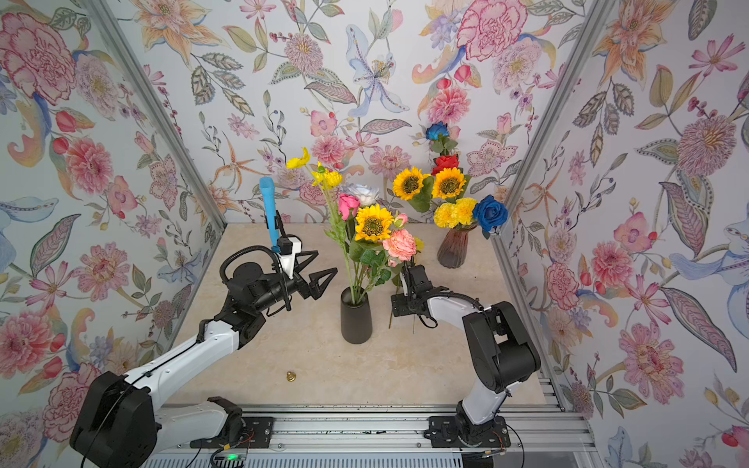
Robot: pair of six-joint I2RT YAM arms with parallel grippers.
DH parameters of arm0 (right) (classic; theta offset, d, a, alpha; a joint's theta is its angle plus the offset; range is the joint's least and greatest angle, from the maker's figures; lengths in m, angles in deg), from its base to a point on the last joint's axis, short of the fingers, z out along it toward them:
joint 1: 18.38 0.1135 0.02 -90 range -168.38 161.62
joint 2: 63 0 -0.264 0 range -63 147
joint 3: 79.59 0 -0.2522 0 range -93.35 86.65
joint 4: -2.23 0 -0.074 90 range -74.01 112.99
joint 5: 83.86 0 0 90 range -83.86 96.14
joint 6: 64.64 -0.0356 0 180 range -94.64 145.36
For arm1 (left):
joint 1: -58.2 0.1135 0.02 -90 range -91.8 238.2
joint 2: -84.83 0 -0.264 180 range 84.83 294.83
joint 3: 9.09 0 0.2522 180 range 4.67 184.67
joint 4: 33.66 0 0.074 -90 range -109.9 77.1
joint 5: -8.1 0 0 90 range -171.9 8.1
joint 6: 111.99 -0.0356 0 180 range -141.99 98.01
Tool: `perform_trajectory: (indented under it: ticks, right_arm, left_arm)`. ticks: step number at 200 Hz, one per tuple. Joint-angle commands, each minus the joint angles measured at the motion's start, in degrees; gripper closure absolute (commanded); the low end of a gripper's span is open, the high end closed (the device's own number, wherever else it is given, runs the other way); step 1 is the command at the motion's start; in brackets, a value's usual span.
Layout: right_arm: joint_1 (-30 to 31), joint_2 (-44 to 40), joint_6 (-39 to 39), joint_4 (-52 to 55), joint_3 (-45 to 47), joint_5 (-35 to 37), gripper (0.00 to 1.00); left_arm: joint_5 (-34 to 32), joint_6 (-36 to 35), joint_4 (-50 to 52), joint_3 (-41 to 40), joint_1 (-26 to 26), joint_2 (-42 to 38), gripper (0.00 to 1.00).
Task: Pick out yellow flowers from the vase
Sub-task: Place the flower at the center of the board.
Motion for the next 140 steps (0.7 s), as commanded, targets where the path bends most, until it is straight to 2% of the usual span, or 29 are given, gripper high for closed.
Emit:
perform_trajectory:
  ticks: [1,39,99,140]
  right_arm:
    - [0.39,-4.11,-0.21,-0.86,1.48,1.32,0.09]
    - [-0.06,-8.22,-0.96,-2.31,3.61,1.99,0.00]
    - [-3.06,-15.06,-3.38,-3.89,7.42,2.53,0.00]
    - [-4.76,-15.10,-4.50,-4.47,7.94,1.06,0.00]
  left_arm:
    - [2.82,-1.94,-1.99,-0.47,-0.97,-0.61,0.00]
    - [4.25,-2.23,-1.66,0.79,-1.63,0.53,0.02]
    - [2.94,-4.57,1.61,4.88,-2.98,3.52,0.08]
    - [2.60,-5.72,3.59,7.49,-3.69,6.24,0.13]
